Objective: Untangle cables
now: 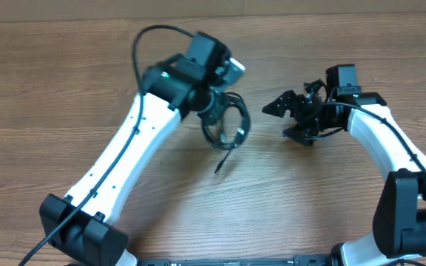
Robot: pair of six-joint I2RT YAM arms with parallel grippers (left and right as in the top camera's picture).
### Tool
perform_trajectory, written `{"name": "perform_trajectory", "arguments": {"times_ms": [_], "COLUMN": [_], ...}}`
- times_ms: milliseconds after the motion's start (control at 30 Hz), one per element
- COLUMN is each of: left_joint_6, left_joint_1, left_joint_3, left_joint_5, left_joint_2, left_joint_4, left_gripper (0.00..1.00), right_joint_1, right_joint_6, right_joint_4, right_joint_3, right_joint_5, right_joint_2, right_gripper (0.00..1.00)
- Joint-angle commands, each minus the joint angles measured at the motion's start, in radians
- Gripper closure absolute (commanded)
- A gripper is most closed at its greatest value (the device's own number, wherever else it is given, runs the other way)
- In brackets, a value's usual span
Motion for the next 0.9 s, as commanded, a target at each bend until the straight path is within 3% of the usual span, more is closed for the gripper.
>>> {"name": "perform_trajectory", "arguments": {"times_ms": [0,167,333,467,700,867], "left_joint_6": [-0.159,-0.157,-0.154,-0.156,-0.24,-0.236], "left_joint_1": [0.094,0.197,0.213,0.198,0.185,0.185], "left_joint_3": [-0.002,-0.002,-0.017,-0.116,-0.468,-0.591], "left_joint_5": [-0.108,-0.138,-0.084,-0.013,0.127,0.221], "left_joint_2": [0.006,0.006,0.01,0.011,0.011,0.011], "left_joint_4": [-0.062,-0.144,-0.107,0.026,0.472,0.649], "left_gripper": [0.96,0.96,0.96,0.96,0.96,0.96], "right_joint_1": [-0.022,-0.023,-0.023,-0.023,-0.019,-0.004], "right_joint_6": [-0.069,-0.102,-0.148,-0.212,-0.29,-0.399], "right_joint_4": [-0.035,-0.084,-0.101,-0.134,-0.196,-0.228], "right_joint_3": [0.013,0.013,0.013,0.013,0.012,0.012], "right_joint_5": [0.033,0.079,0.085,0.085,0.084,0.059], "right_joint_2": [-0.032,-0.032,-0.032,-0.032,-0.032,-0.032], "right_gripper": [0.05,0.03,0.04,0.07,0.13,0.18]}}
